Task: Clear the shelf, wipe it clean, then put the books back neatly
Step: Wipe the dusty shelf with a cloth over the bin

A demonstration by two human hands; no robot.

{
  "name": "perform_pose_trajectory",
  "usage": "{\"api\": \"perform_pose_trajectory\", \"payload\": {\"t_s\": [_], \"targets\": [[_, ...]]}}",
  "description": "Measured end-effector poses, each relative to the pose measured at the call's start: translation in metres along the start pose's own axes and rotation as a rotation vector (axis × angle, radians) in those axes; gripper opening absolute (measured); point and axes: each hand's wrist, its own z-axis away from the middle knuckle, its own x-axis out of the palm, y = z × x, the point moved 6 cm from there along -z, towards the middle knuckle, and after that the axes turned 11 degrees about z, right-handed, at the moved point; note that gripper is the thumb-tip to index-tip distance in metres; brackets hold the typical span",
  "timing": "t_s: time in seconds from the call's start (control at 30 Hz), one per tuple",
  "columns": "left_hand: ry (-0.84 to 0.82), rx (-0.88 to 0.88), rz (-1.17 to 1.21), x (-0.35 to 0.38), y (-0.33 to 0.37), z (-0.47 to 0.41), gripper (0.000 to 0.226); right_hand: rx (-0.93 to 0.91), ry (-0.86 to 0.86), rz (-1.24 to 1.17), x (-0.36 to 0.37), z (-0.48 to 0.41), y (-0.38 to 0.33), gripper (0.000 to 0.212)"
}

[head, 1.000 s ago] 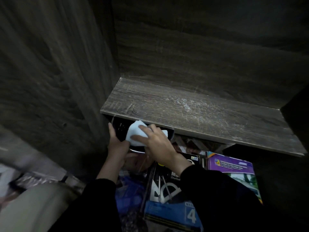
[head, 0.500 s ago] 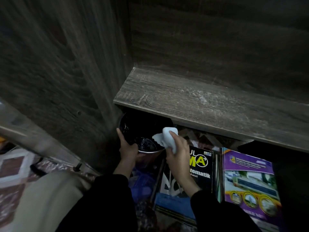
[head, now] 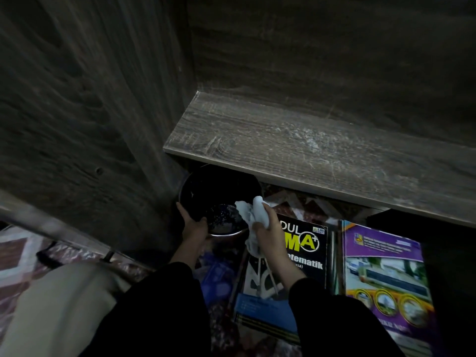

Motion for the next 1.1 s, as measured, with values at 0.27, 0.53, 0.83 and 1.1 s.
{"api": "perform_pose_trajectory", "payload": {"t_s": [0.27,0.53,0.83,1.1], "targets": [[-0.487,0.258,-1.165,0.016,0.108,0.094,0.057,0.155,-0.341,-0.028,-0.057,0.008,-0.048,0.030],[-0.701,1.069,-1.101,0.060,0.245,0.286,0.072,-0.244,-0.410,0.232,-0.242,0.071,-0.186,0.025],[-0.392,1.878,-0.527,0.106,0.382,0.499,0.015,-0.623,0.018,0.633,-0.465,0.169,-0.311,0.068],[-0.120,1.938,-0.616,0.204,0.443,0.530,0.019,-0.627,0.591,0.756,-0.571,0.111,-0.330,0.046]]}}
